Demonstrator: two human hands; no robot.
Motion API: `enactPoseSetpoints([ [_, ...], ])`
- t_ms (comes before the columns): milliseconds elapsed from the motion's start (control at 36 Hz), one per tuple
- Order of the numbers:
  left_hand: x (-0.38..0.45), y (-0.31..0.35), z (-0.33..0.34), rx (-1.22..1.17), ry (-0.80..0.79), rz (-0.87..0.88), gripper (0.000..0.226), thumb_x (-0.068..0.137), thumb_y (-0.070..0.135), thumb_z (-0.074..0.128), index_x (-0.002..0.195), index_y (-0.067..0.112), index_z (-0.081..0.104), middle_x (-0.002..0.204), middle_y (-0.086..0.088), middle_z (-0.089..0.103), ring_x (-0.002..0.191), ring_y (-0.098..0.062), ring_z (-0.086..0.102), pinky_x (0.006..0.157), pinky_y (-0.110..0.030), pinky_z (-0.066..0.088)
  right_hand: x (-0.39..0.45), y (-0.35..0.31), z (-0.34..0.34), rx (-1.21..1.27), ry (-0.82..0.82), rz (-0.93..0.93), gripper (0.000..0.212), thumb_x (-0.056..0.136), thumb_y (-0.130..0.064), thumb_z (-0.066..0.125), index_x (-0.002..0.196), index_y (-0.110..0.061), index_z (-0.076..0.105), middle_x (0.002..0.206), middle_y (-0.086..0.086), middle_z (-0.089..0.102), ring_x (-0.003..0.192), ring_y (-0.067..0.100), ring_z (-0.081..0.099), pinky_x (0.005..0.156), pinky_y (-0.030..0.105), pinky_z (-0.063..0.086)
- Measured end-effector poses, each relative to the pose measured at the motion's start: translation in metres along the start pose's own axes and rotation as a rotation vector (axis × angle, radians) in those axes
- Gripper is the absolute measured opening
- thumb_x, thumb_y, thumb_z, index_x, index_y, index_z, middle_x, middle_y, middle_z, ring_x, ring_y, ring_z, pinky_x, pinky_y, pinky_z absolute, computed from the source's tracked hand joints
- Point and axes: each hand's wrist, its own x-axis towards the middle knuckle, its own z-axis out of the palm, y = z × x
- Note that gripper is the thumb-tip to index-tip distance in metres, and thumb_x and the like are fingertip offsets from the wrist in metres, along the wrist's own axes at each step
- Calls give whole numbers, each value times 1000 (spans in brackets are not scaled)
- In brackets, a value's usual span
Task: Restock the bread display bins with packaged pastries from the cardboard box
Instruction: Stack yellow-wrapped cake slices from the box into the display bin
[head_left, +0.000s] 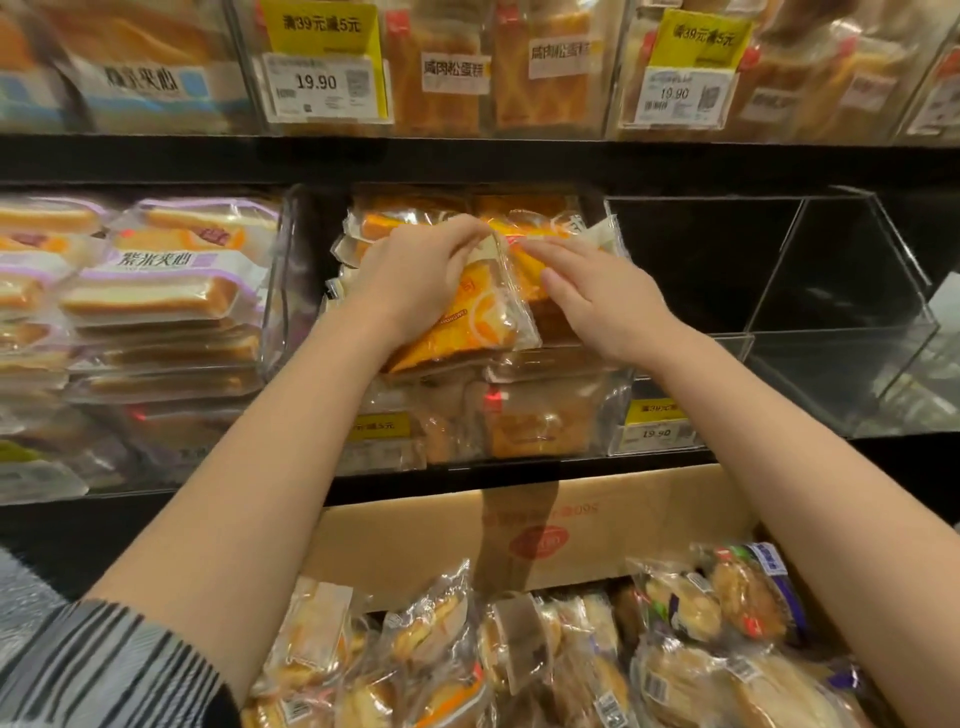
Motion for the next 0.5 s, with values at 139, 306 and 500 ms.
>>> enactPoseSetpoints([
  [139, 15, -10, -25, 68, 60, -26, 34, 102, 36, 37, 132, 39, 52, 120, 4, 61, 114, -20, 53, 87, -33, 35, 1, -2, 1, -36, 67, -17, 42, 103, -38, 33, 145, -35, 37, 147, -6, 42, 133, 16, 40, 103, 37, 38],
  [306, 22, -20, -10, 192, 7, -17, 29, 97, 27, 52, 121, 40, 62, 108, 0, 56, 102, -19, 48, 78, -30, 34, 0, -7, 7, -169, 138, 1, 40, 99, -42, 41, 138, -36, 48, 140, -1, 49, 132, 19, 38, 112, 41, 21],
  [500, 24, -13, 6, 179, 195, -45, 25, 98, 30, 50, 119, 28, 64, 113, 1, 60, 108, -19, 53, 76, -28, 30, -14, -12, 25, -226, 261, 54, 52, 96, -48, 32, 139, -26, 48, 145, 10, 45, 139, 28, 34, 116, 50, 14],
])
